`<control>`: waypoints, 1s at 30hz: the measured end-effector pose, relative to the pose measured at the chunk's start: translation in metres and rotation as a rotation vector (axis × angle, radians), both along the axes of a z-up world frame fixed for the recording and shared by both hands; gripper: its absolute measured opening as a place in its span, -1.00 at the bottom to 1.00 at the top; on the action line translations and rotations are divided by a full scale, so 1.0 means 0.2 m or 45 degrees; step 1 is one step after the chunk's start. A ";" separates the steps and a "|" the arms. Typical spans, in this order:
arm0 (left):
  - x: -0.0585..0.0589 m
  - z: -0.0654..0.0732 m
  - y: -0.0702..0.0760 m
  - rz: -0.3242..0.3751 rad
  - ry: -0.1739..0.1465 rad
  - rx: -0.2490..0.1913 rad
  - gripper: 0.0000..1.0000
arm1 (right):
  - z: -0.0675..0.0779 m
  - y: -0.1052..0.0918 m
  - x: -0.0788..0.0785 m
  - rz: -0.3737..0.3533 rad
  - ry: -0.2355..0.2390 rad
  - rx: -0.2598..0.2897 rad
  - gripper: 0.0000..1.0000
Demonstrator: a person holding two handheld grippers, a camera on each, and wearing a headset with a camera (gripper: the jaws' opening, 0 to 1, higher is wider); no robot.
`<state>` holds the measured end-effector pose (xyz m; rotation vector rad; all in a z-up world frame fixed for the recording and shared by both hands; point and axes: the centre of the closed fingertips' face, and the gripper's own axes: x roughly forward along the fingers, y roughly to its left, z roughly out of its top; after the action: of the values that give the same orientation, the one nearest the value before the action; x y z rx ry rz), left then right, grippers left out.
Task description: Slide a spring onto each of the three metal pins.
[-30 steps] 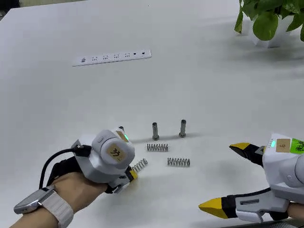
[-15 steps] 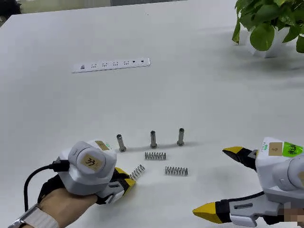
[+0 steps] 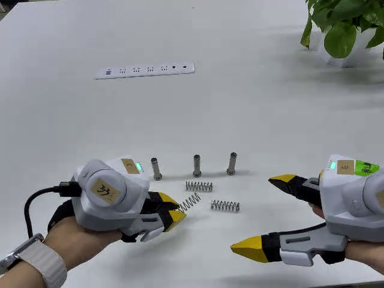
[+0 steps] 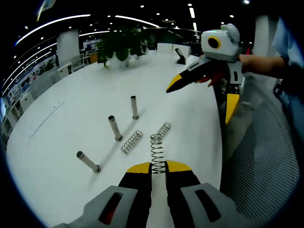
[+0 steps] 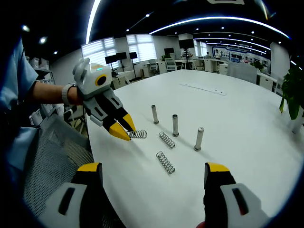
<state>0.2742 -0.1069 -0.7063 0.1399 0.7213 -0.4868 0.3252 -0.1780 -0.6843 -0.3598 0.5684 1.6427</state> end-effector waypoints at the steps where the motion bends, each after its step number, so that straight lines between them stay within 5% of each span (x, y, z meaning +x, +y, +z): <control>1: 0.00 0.01 0.00 -0.024 -0.022 0.032 -0.79 | 0.01 0.01 -0.01 0.015 0.011 0.001 0.76; 10: -0.01 0.05 -0.04 -0.181 -0.087 0.099 -0.80 | 0.07 0.07 -0.06 0.106 0.073 0.034 0.51; 17: 0.00 0.10 -0.09 -0.301 -0.171 0.142 -0.80 | 0.09 0.11 -0.13 0.238 0.026 0.030 0.17; 21: -0.01 0.11 -0.12 -0.373 -0.187 0.184 -0.80 | 0.07 0.11 -0.13 0.292 -0.036 -0.001 0.13; 30: -0.01 0.13 -0.14 -0.434 -0.224 0.191 -0.80 | 0.10 0.13 -0.18 0.406 -0.064 0.013 -0.35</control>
<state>0.2727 -0.1351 -0.6809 0.4459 0.5624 -0.7352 0.2888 -0.1516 -0.6643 -0.5028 0.4817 1.9354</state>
